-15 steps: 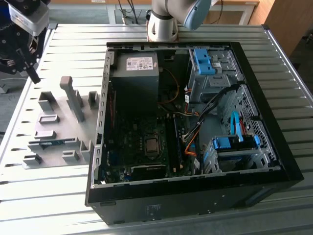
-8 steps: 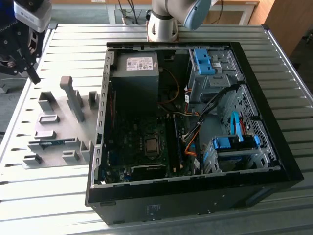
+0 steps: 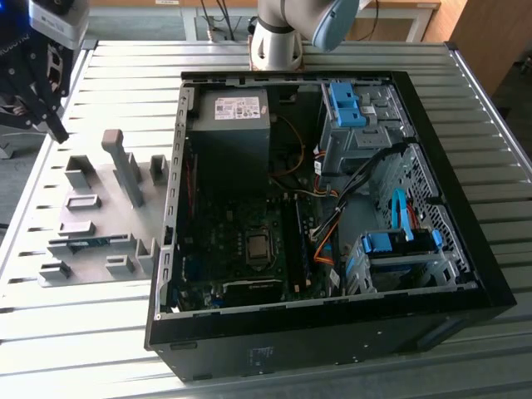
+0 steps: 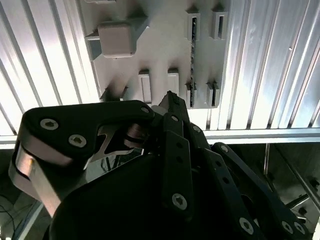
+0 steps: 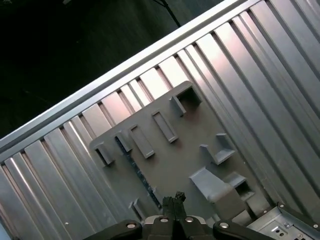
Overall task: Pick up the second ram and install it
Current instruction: 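Pick up the second ram and move it above second insertion slot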
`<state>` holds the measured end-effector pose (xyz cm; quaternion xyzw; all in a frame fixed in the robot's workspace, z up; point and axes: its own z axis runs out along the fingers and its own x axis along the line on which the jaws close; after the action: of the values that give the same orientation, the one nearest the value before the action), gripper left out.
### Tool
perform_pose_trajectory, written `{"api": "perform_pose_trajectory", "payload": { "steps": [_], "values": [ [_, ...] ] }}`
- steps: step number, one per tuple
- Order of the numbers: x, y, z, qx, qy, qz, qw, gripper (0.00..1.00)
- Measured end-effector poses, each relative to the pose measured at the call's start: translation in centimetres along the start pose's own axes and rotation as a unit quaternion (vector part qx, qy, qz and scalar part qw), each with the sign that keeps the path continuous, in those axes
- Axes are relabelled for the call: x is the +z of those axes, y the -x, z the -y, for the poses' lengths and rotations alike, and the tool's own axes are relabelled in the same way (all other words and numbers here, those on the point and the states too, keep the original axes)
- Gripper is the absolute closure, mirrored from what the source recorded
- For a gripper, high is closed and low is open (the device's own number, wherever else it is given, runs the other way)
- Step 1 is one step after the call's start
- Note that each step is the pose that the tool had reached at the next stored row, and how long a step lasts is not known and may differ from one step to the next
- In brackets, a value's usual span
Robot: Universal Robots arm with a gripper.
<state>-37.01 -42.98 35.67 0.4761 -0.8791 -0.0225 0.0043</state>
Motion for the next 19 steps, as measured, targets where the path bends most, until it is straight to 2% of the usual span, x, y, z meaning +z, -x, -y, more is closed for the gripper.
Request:
{"api": "perform_pose_trajectory", "payload": {
  "steps": [5,8,12,14,19],
  "values": [
    [0.05,0.0,0.0,-0.043,0.0006,-0.0018,0.9991,0.9],
    [0.09,0.0,0.0,-0.07,0.001,-0.0031,0.9975,0.9],
    [0.11,-0.01,0.0,-0.103,0.0015,-0.0046,0.9946,0.9],
    [0.11,-0.01,0.0,-0.108,0.0015,-0.0047,0.9941,0.9],
    [0.12,0.0,0.0,-0.108,0.0015,-0.0047,0.9941,0.9]
  ]
}}
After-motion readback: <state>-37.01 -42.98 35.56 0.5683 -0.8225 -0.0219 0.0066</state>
